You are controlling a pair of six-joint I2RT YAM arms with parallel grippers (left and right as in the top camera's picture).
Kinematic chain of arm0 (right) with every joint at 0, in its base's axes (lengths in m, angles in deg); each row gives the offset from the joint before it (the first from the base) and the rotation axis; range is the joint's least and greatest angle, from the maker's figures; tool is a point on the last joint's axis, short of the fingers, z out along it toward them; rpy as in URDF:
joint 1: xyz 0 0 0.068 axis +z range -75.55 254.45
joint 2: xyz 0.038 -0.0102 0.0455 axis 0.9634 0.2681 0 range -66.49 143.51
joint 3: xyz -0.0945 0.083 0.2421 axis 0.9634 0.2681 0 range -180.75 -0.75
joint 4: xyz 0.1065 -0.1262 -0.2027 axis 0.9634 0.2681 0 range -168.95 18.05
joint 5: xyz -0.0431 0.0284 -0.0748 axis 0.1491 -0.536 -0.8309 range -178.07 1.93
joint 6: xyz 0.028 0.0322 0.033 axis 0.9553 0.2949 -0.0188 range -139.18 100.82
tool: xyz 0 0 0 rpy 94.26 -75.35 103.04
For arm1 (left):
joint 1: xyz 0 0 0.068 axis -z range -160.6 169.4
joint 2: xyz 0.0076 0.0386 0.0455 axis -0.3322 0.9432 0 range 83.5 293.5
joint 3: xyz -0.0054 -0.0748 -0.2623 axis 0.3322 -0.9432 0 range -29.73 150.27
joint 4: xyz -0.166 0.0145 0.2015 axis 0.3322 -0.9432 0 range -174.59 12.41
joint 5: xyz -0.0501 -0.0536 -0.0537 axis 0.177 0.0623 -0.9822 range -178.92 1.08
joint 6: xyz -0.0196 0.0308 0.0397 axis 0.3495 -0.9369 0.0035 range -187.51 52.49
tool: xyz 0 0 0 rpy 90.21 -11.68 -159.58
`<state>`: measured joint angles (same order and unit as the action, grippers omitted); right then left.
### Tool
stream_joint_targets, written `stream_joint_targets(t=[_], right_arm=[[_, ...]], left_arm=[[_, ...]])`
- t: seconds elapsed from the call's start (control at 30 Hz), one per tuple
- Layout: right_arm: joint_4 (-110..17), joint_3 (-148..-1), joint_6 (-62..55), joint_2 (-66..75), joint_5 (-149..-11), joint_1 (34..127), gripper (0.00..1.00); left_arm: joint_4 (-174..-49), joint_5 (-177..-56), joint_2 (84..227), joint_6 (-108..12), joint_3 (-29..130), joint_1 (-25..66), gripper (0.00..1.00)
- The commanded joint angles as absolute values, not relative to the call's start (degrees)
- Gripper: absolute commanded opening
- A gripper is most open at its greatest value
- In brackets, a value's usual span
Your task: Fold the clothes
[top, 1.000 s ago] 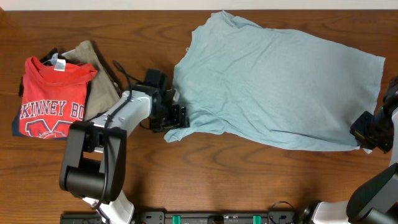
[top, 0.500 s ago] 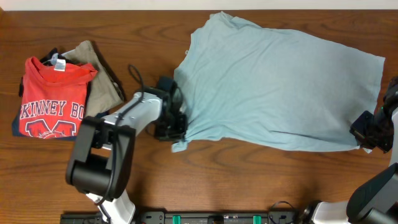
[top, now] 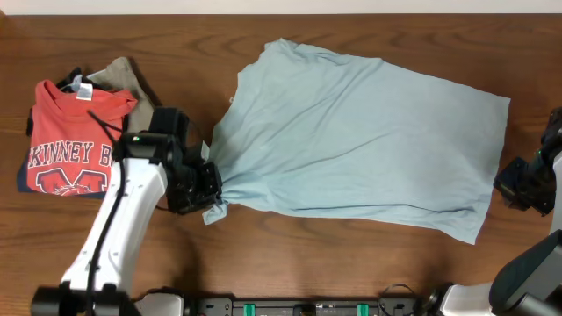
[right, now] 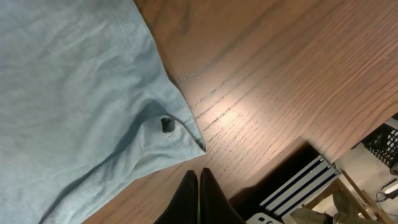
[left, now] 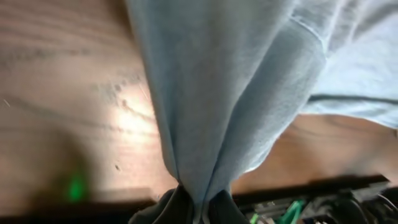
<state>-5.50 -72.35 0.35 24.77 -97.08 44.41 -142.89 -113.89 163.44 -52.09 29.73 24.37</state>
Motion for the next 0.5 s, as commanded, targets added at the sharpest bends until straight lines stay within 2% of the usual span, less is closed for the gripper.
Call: stream_joint_targets(t=[0.0,0.17,0.47], right_arm=[[-5.0,-72.2,0.9,24.2,-97.7,44.1,0.03],[-2.2,-72.1,-1.3,24.2,-91.6,44.2,0.04],[-8.0,-63.8,-1.9,24.2,-86.2,45.3,0.16]], left_arm=[[-144.6,-115.6,161.5,-50.9,29.6,25.7,0.06],[-144.3,-112.2,161.4,-50.9,29.6,27.4,0.06],[-143.3,-112.0,161.4,-50.7,29.6,27.4,0.06]])
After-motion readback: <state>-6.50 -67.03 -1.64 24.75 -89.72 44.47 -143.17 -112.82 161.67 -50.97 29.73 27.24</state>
